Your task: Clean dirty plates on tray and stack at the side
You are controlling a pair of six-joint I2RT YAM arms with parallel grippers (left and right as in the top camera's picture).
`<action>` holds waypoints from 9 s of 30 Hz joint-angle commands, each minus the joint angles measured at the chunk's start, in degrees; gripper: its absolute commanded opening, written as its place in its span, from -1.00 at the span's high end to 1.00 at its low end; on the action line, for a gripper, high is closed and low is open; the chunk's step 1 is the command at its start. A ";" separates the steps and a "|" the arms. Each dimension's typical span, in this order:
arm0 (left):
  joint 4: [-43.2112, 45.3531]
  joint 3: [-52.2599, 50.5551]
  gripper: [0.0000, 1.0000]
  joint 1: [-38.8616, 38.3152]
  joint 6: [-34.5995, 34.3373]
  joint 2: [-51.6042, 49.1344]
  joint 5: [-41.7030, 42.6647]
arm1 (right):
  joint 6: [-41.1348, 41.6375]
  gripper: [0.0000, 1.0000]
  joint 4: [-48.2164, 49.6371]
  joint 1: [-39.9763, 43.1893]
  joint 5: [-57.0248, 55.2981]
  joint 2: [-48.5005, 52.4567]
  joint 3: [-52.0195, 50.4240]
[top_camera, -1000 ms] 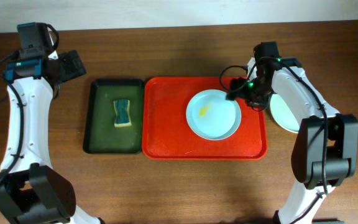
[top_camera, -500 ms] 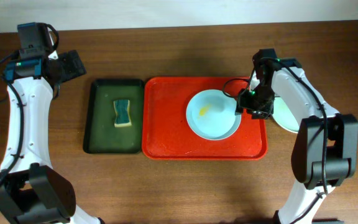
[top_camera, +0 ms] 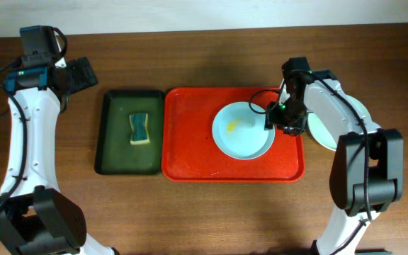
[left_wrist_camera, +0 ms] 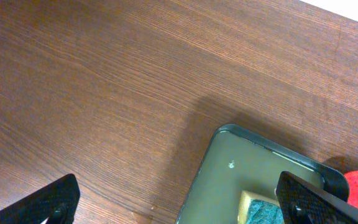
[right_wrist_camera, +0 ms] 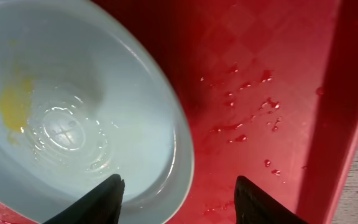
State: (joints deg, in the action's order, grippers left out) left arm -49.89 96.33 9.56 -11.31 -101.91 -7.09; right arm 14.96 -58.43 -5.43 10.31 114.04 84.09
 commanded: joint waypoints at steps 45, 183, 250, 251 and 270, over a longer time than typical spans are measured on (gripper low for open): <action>0.11 0.68 -0.99 -0.02 0.74 0.63 -0.22 | -11.15 0.92 11.87 -6.21 5.62 -0.24 -7.87; 0.74 -13.11 1.00 -14.14 -1.64 -8.37 2.78 | 9.94 -0.49 8.74 -11.82 -0.46 -0.31 -3.96; -8.72 0.72 1.00 -29.07 4.31 -16.04 13.38 | 12.33 0.85 13.66 -14.12 7.06 -0.31 -8.35; -8.09 0.72 1.00 -29.46 4.28 -16.57 13.38 | 12.33 0.85 13.68 -14.12 7.06 -0.31 -8.35; -6.43 -1.31 1.00 -33.09 1.68 -20.63 13.73 | 12.33 0.92 13.73 -14.12 7.04 -0.31 -8.35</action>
State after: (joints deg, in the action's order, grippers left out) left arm -57.30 96.12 -23.24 -8.43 -121.86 5.85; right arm 27.24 -44.71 -19.22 17.89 113.58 76.14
